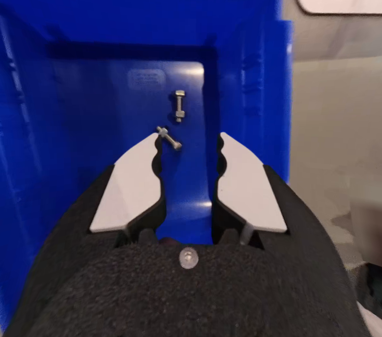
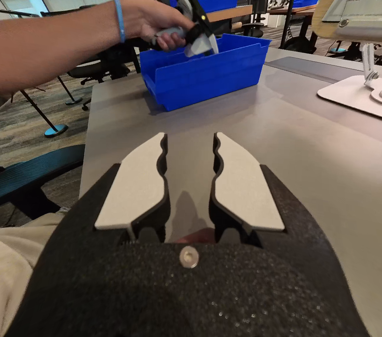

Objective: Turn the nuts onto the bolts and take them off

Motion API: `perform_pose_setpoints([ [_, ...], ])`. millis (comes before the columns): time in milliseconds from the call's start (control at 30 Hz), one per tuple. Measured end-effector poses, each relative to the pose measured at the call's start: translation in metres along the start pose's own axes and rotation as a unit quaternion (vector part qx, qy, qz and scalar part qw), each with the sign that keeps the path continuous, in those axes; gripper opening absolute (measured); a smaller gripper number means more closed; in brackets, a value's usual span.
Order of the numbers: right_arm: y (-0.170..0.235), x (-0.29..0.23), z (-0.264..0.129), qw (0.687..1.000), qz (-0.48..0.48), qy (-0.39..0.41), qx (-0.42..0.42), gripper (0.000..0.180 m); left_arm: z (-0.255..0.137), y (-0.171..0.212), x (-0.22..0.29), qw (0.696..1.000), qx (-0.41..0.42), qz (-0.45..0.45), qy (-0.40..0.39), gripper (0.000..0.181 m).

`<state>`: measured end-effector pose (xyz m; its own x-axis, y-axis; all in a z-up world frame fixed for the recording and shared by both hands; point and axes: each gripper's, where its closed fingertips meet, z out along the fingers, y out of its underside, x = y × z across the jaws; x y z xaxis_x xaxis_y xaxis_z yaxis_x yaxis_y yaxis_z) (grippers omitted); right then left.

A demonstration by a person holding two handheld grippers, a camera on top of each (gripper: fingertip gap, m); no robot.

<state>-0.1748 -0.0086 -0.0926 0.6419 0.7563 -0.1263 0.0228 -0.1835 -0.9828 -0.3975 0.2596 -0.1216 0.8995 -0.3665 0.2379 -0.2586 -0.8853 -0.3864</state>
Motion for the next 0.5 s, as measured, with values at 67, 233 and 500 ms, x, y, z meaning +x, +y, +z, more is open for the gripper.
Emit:
perform_pose_setpoints([
  [67,0.002,0.001,0.000,1.000,-0.003,0.003,-0.004,0.042,0.016,-0.001,-0.005,1.000,-0.030,0.003,-0.009,0.048],
  [233,0.005,0.004,0.000,1.000,-0.006,0.009,-0.011,0.041,0.041,0.001,-0.014,0.996,-0.073,0.020,-0.040,0.044],
  [500,0.011,0.004,0.003,1.000,-0.007,0.008,-0.027,0.041,0.063,0.006,-0.016,0.994,-0.085,0.046,-0.053,0.020],
])
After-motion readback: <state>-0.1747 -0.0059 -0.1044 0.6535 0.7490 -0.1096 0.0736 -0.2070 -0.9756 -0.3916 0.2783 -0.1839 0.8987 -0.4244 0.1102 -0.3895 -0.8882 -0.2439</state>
